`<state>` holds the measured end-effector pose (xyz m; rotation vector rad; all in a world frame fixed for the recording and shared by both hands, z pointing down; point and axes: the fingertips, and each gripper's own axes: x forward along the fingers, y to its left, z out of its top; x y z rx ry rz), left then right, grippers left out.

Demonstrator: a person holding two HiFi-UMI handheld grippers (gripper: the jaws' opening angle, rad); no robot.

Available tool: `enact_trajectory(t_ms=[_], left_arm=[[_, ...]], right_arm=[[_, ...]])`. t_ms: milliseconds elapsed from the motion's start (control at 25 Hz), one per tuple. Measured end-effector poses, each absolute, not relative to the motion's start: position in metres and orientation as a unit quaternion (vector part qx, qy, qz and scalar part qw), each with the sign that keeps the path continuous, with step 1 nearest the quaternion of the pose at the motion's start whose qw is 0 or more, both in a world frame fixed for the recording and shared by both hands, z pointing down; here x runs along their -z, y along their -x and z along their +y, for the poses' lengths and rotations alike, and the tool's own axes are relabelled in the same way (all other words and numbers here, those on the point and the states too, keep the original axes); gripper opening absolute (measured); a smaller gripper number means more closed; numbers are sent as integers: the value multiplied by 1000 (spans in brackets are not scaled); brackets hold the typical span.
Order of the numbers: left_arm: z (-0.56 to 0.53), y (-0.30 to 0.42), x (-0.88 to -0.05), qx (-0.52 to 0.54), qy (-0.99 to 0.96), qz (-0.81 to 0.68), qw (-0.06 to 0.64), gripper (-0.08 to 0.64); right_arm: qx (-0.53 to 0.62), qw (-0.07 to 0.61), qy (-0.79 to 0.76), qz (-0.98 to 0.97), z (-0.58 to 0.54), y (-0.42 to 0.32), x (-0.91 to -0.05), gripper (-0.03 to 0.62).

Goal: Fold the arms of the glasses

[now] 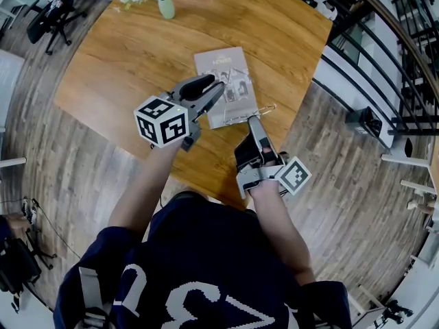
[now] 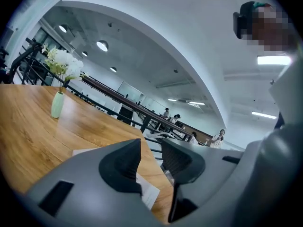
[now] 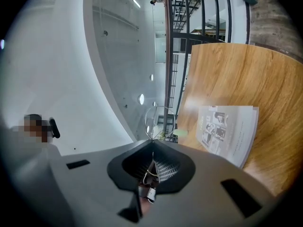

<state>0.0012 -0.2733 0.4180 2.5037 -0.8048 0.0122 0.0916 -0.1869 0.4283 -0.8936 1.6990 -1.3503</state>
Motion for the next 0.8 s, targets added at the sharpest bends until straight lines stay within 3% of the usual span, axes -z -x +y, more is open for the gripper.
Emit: enact_trajectory(t_ms=[800], left_arm=[[-231,-50,-435,-64,-940,-188,278,144]], right_arm=[[543,370,344,671,-187,-76,-431,28]])
